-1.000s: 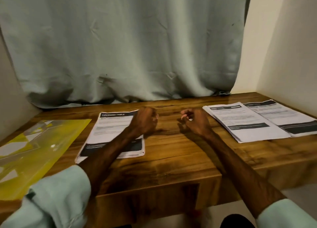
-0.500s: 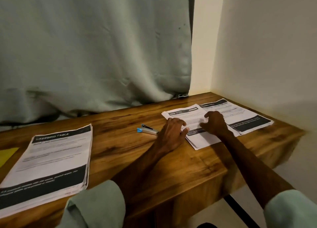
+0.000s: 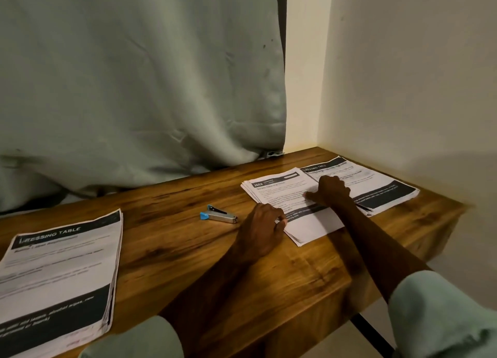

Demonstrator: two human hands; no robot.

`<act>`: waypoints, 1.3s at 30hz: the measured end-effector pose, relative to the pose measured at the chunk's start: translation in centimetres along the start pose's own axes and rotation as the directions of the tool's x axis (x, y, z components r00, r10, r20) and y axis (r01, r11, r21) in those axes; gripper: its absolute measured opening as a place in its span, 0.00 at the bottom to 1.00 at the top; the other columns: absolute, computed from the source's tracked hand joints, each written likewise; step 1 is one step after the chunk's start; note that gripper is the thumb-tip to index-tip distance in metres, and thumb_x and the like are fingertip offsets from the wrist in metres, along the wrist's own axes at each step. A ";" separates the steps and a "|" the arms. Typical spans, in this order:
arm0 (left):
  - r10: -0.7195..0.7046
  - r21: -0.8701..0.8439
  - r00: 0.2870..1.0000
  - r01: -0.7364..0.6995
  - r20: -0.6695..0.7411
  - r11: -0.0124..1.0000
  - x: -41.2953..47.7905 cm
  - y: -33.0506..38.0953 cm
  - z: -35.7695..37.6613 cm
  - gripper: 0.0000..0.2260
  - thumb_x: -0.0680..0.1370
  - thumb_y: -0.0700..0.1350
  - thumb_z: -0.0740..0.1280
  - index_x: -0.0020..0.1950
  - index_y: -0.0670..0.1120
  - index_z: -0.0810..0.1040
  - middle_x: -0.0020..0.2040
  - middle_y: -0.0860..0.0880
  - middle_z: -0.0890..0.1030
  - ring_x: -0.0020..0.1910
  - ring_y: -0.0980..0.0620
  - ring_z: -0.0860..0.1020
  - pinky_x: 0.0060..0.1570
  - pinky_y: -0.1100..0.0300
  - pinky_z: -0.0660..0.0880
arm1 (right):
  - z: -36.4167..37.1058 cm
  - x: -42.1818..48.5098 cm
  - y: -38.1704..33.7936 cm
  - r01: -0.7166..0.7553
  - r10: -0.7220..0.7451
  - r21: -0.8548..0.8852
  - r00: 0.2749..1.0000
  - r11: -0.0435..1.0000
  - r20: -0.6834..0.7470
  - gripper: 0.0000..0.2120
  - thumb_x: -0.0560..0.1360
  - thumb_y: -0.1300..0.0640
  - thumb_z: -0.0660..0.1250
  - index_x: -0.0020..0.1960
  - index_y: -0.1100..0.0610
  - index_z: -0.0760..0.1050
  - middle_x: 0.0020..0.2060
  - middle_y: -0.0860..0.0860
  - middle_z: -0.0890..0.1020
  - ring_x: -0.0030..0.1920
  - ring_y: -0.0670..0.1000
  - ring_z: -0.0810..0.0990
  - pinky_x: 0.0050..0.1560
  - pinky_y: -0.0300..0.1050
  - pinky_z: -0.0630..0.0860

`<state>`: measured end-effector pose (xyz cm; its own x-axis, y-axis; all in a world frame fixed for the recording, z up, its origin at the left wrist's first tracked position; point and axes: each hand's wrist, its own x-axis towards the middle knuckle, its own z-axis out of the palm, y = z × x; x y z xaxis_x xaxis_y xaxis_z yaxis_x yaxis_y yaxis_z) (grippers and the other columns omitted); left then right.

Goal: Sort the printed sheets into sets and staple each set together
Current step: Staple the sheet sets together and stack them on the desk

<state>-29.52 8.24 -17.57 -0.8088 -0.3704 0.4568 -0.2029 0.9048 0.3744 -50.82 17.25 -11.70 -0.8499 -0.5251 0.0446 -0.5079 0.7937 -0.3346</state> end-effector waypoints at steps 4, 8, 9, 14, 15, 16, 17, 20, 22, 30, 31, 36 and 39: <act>-0.006 -0.006 1.000 0.006 -0.014 1.000 0.0 0.0 0.0 0.12 0.83 0.52 0.64 0.63 0.48 0.80 0.65 0.47 0.79 0.66 0.50 0.72 0.66 0.53 0.72 | -0.2 0.3 -0.6 -0.039 0.039 -0.031 0.999 0.999 0.011 0.38 0.71 0.34 0.74 0.70 0.57 0.71 0.68 0.59 0.74 0.70 0.61 0.71 0.68 0.58 0.69; -0.004 -0.002 1.000 0.004 -0.023 1.000 -0.1 -0.3 -0.1 0.12 0.83 0.51 0.64 0.61 0.47 0.80 0.63 0.47 0.80 0.65 0.49 0.73 0.66 0.52 0.72 | -0.2 0.1 -1.1 -0.049 0.050 -0.079 0.999 0.996 0.012 0.38 0.71 0.31 0.72 0.70 0.57 0.72 0.69 0.59 0.74 0.71 0.61 0.70 0.69 0.60 0.68; 0.000 -0.003 1.000 0.000 -0.024 1.000 -0.2 -0.3 -0.2 0.12 0.83 0.51 0.64 0.61 0.47 0.80 0.63 0.47 0.80 0.65 0.49 0.73 0.66 0.51 0.72 | -0.3 0.1 -1.2 -0.051 0.052 -0.077 0.999 0.996 0.017 0.38 0.71 0.31 0.72 0.69 0.57 0.72 0.69 0.59 0.75 0.71 0.62 0.70 0.69 0.60 0.69; -0.008 -0.010 0.999 0.007 -0.034 1.000 -0.2 -0.2 -0.2 0.12 0.83 0.51 0.65 0.61 0.46 0.81 0.63 0.47 0.81 0.65 0.49 0.73 0.65 0.52 0.73 | -0.7 0.5 -0.9 -0.063 0.064 -0.022 0.998 0.998 0.025 0.43 0.67 0.30 0.75 0.69 0.58 0.71 0.67 0.58 0.76 0.69 0.61 0.72 0.68 0.60 0.69; -0.008 -0.009 0.999 0.008 -0.035 1.000 -0.2 -0.1 -0.2 0.12 0.83 0.50 0.65 0.61 0.47 0.81 0.63 0.47 0.81 0.65 0.49 0.73 0.65 0.53 0.73 | -0.8 0.4 -0.9 -0.066 0.066 -0.011 0.997 0.998 0.024 0.43 0.66 0.31 0.76 0.70 0.58 0.71 0.67 0.58 0.76 0.69 0.60 0.72 0.68 0.59 0.70; -0.009 -0.009 0.999 0.009 -0.036 1.000 -0.2 0.0 -0.2 0.12 0.83 0.50 0.65 0.61 0.47 0.81 0.63 0.47 0.81 0.65 0.49 0.73 0.65 0.53 0.73 | -0.9 0.4 -0.8 -0.067 0.067 -0.004 0.998 0.998 0.023 0.44 0.66 0.31 0.76 0.71 0.58 0.70 0.68 0.58 0.76 0.70 0.60 0.72 0.68 0.59 0.70; -0.011 -0.010 0.999 0.011 -0.038 1.000 -0.2 0.0 -0.3 0.12 0.83 0.50 0.65 0.61 0.46 0.81 0.63 0.47 0.80 0.65 0.49 0.73 0.65 0.53 0.73 | -1.0 0.3 -0.9 -0.069 0.069 -0.002 0.997 0.998 0.021 0.45 0.67 0.31 0.76 0.71 0.58 0.69 0.68 0.58 0.76 0.70 0.60 0.72 0.69 0.59 0.70; -0.011 -0.010 0.999 0.010 -0.042 1.000 -0.4 0.0 -0.4 0.11 0.83 0.50 0.65 0.61 0.46 0.81 0.63 0.47 0.80 0.65 0.49 0.73 0.65 0.53 0.73 | -1.2 0.2 -1.0 -0.082 0.082 -0.001 0.996 0.997 0.022 0.46 0.66 0.32 0.77 0.73 0.59 0.68 0.70 0.58 0.75 0.71 0.61 0.72 0.69 0.59 0.69; -0.006 -0.012 0.999 0.006 -0.047 1.000 -0.4 0.0 -0.4 0.11 0.83 0.49 0.65 0.61 0.46 0.81 0.64 0.46 0.80 0.66 0.49 0.73 0.65 0.53 0.73 | -1.3 0.2 -1.2 -0.078 0.078 0.000 0.997 0.997 0.023 0.47 0.66 0.33 0.78 0.74 0.59 0.67 0.70 0.58 0.75 0.71 0.61 0.72 0.69 0.59 0.70; -0.020 0.008 0.999 0.020 -0.035 1.000 -0.4 0.1 -0.5 0.12 0.83 0.50 0.65 0.62 0.46 0.80 0.65 0.46 0.79 0.67 0.49 0.72 0.66 0.54 0.72 | -2.8 -1.2 -3.1 -0.013 0.013 -0.037 1.000 0.999 -0.012 0.30 0.73 0.54 0.78 0.70 0.59 0.71 0.66 0.58 0.78 0.66 0.59 0.77 0.64 0.54 0.75; -0.024 0.007 0.999 0.025 -0.030 1.000 -0.4 0.0 -0.5 0.12 0.83 0.50 0.65 0.62 0.46 0.80 0.65 0.46 0.79 0.67 0.49 0.72 0.67 0.54 0.72 | -2.9 -1.8 -3.7 0.011 -0.014 -0.067 0.998 0.998 -0.054 0.25 0.75 0.56 0.76 0.69 0.59 0.73 0.64 0.57 0.80 0.64 0.59 0.79 0.62 0.53 0.76; -0.034 0.021 0.999 0.035 -0.020 0.999 -0.2 0.1 -0.5 0.12 0.83 0.50 0.65 0.62 0.47 0.80 0.64 0.47 0.79 0.68 0.48 0.72 0.67 0.54 0.71 | -0.7 -5.8 -7.2 0.106 -0.169 -0.305 0.967 0.947 -0.190 0.18 0.79 0.55 0.70 0.67 0.57 0.73 0.62 0.56 0.80 0.62 0.56 0.80 0.58 0.50 0.77; -0.029 0.048 1.000 0.028 0.006 0.998 -0.4 0.2 -0.6 0.11 0.83 0.49 0.65 0.63 0.47 0.80 0.65 0.46 0.79 0.68 0.48 0.71 0.68 0.55 0.69 | 1.7 -7.5 -8.2 0.136 -0.232 -0.398 0.951 0.907 -0.206 0.22 0.79 0.55 0.70 0.70 0.57 0.70 0.63 0.55 0.78 0.64 0.56 0.79 0.59 0.49 0.76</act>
<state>-28.86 8.41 -17.20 -0.8059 -0.3948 0.4411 -0.2521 0.9031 0.3476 -40.07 14.20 -10.89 -0.7187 -0.6206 0.3137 -0.6321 0.7710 0.0771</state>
